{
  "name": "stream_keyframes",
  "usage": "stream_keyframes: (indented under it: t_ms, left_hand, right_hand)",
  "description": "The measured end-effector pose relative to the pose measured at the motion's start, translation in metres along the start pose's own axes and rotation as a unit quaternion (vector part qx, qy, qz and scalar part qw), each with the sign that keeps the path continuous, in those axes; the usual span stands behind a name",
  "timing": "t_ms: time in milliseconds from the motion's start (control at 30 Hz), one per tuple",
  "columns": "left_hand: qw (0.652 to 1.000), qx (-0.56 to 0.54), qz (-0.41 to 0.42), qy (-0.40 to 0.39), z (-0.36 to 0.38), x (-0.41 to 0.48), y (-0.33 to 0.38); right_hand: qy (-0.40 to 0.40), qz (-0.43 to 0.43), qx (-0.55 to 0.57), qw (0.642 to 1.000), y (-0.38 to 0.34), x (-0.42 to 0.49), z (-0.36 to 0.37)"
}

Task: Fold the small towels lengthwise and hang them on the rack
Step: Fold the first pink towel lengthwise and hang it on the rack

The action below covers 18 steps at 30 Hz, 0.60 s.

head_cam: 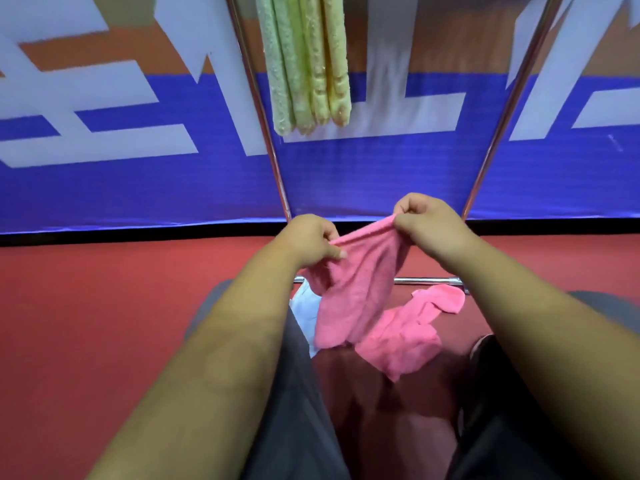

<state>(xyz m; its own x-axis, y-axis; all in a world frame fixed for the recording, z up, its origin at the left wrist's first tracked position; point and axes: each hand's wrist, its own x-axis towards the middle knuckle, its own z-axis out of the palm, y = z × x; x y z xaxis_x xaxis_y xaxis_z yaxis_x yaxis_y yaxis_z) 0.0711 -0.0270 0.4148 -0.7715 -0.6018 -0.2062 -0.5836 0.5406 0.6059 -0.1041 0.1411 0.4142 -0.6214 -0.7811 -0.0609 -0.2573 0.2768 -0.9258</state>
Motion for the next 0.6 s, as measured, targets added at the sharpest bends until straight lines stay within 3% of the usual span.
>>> stream_keyframes:
  t_ms: [100,200,367,467,533,600]
  left_hand:
    - [0.996,-0.088,0.014,0.016,0.007,0.002,0.008]
    - [0.99,-0.135,0.031,0.008,0.015,-0.001,0.018]
    - [0.998,0.041,0.039,0.003,0.021,0.011,0.016]
    - [0.988,0.152,0.018,-0.018,0.021,0.023,0.007]
    - [0.983,0.184,0.002,-0.022,0.022,0.031,0.0]
    - [0.986,0.164,0.008,-0.009,0.021,0.036,0.001]
  right_hand:
    - [-0.06,0.015,-0.13,0.99,0.006,-0.008,0.011]
    - [-0.086,-0.046,-0.26,0.961,0.013,-0.005,0.022]
    - [-0.046,-0.083,-0.232,0.968,0.014,0.008,0.015]
    - [0.037,-0.092,-0.171,0.98,0.006,0.016,0.007]
    - [0.086,-0.068,-0.153,0.982,0.003,0.022,0.0]
    - [0.079,-0.034,-0.181,0.98,0.005,0.029,-0.007]
